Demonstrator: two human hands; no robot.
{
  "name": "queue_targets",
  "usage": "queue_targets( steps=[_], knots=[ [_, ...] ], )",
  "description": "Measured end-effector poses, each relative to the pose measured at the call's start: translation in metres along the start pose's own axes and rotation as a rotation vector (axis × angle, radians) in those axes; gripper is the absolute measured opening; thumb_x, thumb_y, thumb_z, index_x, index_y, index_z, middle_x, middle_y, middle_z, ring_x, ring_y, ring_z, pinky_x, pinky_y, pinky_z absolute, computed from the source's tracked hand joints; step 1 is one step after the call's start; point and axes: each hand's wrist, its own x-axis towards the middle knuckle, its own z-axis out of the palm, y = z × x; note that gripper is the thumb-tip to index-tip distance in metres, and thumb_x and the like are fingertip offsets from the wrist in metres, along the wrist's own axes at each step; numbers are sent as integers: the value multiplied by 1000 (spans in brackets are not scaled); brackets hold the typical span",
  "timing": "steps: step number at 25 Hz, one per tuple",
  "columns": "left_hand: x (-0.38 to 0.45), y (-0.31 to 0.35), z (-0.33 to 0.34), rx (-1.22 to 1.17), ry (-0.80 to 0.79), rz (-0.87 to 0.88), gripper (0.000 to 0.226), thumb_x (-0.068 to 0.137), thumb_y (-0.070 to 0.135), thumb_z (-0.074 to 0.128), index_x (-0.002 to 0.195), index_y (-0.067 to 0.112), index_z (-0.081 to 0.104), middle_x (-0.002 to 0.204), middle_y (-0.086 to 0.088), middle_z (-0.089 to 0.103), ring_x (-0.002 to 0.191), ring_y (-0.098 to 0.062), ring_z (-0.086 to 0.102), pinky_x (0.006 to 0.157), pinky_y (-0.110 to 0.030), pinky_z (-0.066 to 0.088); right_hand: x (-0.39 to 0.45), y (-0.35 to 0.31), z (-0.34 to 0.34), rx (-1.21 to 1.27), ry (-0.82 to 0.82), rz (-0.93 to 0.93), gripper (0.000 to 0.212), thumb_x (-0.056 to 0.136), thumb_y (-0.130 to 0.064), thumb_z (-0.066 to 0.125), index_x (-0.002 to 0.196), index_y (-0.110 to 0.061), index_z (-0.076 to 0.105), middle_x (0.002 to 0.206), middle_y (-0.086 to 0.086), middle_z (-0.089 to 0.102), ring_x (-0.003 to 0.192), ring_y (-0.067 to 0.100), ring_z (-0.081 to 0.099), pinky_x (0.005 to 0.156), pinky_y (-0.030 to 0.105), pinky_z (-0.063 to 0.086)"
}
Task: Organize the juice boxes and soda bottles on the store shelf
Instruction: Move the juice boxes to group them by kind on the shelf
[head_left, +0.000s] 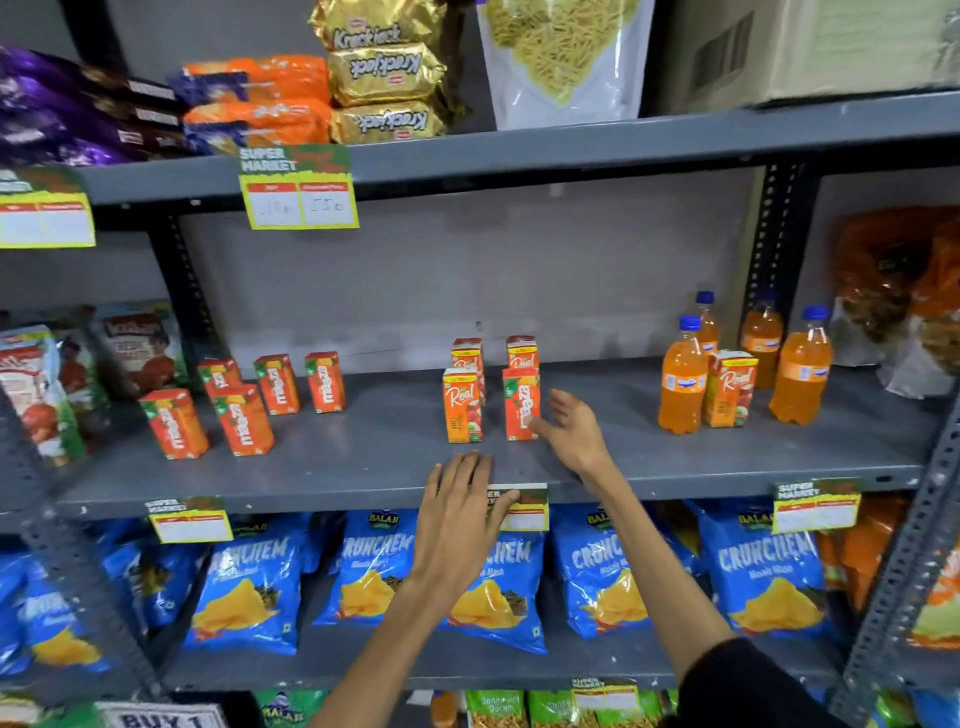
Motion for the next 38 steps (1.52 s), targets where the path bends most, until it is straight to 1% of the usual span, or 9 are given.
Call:
queue_targets(
  steps=[5,12,15,19,23,28,31,34,38],
  knots=[
    [1,-5,4,19,-28,6,70,102,63,19,143,14,46,144,-5,52,133,-25,46,115,-43,35,17,0,7,10,-137,14,49,90,-5,65,136,-3,47,134,14,60,124,27,58,98,34,49],
    [0,-7,2,10,-16,32,72,102,63,19,146,12,43,148,-6,51,138,-24,44,119,-43,32,5,-2,1,20,-106,13,42,89,-1,65,129,-1,51,126,14,63,113,21,62,76,17,52],
    [-5,-16,1,18,-12,32,77,101,65,19,148,8,41,151,-9,49,142,-25,42,121,-45,29,-11,-6,-1,55,-113,-8,42,89,-5,67,128,-3,52,121,9,65,111,20,64,82,21,53],
    [-23,-52,-7,31,18,-17,79,100,65,20,146,6,46,149,-10,52,141,-26,45,121,-45,29,-32,-27,14,139,-179,-59,36,87,-6,69,120,-14,55,111,-1,67,104,13,66,84,26,56],
    [-42,-113,-22,62,30,-83,76,100,63,25,142,4,50,145,-12,56,138,-28,48,120,-45,32,-33,-49,77,180,-275,-112,37,86,-4,70,120,-11,57,113,7,68,103,16,68,79,22,58],
    [-56,-192,-38,96,21,-104,76,101,61,24,141,4,51,143,-12,58,135,-28,50,117,-46,35,-17,-70,183,213,-303,-116,37,83,2,71,117,-5,57,111,17,68,99,24,66,77,19,57],
    [-61,-226,-42,118,29,-71,74,101,59,22,141,4,52,141,-11,59,133,-27,52,116,-46,38,-7,-76,236,191,-296,-90,41,83,1,71,121,2,55,117,21,67,106,30,66,81,25,57],
    [-64,-236,-35,112,50,-43,68,102,55,29,141,4,51,141,-11,59,133,-27,52,116,-46,38,1,-76,273,167,-280,-66,41,84,1,71,122,4,55,119,22,66,105,29,66,81,25,55],
    [-65,-238,-27,111,89,-23,60,102,48,42,143,4,47,141,-11,57,134,-27,49,116,-48,36,4,-65,298,109,-242,-38,39,85,4,68,122,6,55,121,22,65,101,22,63,87,34,56]
  ],
)
